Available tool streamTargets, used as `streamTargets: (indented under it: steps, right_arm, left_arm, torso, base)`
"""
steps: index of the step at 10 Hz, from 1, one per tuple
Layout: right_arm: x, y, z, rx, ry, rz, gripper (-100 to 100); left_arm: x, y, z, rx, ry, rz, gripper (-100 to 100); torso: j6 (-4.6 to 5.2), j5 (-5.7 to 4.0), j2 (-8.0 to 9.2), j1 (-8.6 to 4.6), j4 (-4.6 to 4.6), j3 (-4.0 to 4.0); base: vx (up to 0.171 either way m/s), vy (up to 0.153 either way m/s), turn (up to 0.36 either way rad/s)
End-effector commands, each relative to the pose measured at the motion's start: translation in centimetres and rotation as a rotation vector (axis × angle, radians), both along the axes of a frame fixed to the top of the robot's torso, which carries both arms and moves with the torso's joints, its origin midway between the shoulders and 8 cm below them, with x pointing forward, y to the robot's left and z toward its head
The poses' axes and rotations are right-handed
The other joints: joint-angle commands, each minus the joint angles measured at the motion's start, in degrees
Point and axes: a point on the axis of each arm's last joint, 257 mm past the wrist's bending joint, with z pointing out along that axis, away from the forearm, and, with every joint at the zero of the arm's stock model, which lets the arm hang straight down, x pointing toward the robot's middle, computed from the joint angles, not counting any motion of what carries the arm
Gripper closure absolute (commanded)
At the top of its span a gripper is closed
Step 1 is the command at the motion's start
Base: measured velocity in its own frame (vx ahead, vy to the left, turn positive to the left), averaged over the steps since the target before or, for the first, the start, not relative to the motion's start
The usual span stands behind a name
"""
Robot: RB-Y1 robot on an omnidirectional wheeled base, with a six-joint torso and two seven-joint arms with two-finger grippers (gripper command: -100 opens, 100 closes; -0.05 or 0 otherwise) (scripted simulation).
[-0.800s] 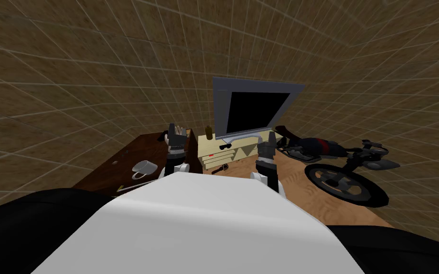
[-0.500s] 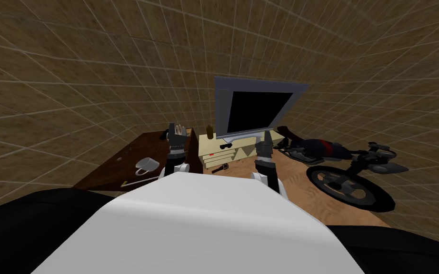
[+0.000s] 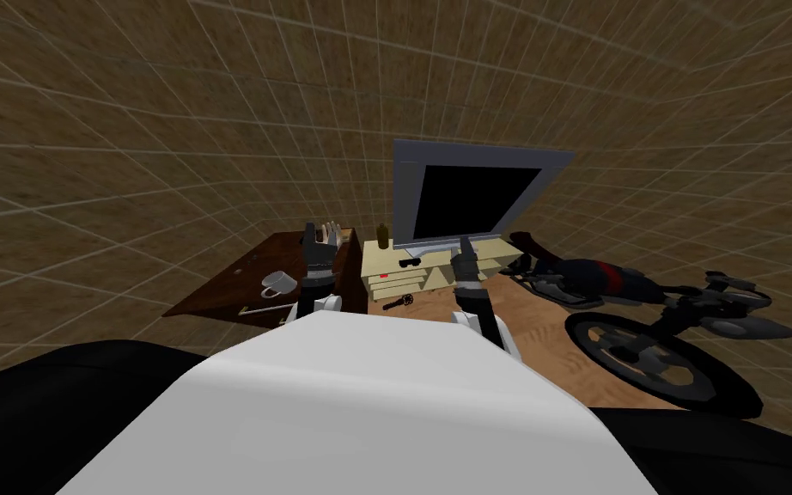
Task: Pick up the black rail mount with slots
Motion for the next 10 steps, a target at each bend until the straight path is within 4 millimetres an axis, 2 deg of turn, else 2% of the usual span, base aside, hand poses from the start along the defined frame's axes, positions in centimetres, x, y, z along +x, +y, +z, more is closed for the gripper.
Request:
streamTargets:
  steps: [1,3,4,6,7,9,10]
  right_arm:
    - [0.4,0.6,-0.4,-0.024,0.015,0.019,-100]
    - [1.2,3.4,-1.4,-0.085,0.054,0.084,-100]
    - [1.2,3.5,-1.5,-0.095,0.060,0.087,-100]
    - [1.9,6.4,-2.8,-0.171,0.100,0.155,-100]
    - [1.9,6.6,-3.2,-0.176,0.113,0.162,-100]
    - [2.4,9.4,-5.1,-0.259,0.164,0.228,-100]
    - [2.2,9.9,-5.6,-0.268,0.175,0.242,-100]
  left_arm:
    - [0.0,0.0,0.0,0.000,0.000,0.000,0]
    - [0.0,0.0,0.0,0.000,0.000,0.000,0]
    - [0.0,0.0,0.0,0.000,0.000,0.000,0]
    - [0.0,0.0,0.0,0.000,0.000,0.000,0]
    - [0.0,0.0,0.0,0.000,0.000,0.000,0]
    - [0.0,0.0,0.0,0.000,0.000,0.000,0]
    - [0.0,0.0,0.0,0.000,0.000,0.000,0]
  torso:
    - [0.00,0.00,0.00,0.00,0.00,0.00]
    - [0.01,0.01,0.00,0.03,0.00,0.00]
    - [-0.01,0.00,0.03,-0.02,0.01,0.01]
    - [0.01,0.00,-0.08,0.00,-0.02,-0.05]
    - [-0.01,-0.01,-0.06,-0.03,-0.01,-0.04]
    - [0.02,-0.01,-0.12,-0.02,-0.02,-0.06]
    - [-0.01,-0.02,-0.13,-0.10,-0.03,-0.08]
  base:
    - [-0.042,-0.040,0.077]
    - [-0.062,-0.052,0.250]
    - [-0.035,-0.052,0.100]
    - [-0.042,-0.053,0.282]
    - [-0.035,-0.055,0.138]
    - [-0.032,-0.067,0.335]
    - [-0.027,-0.065,0.163]
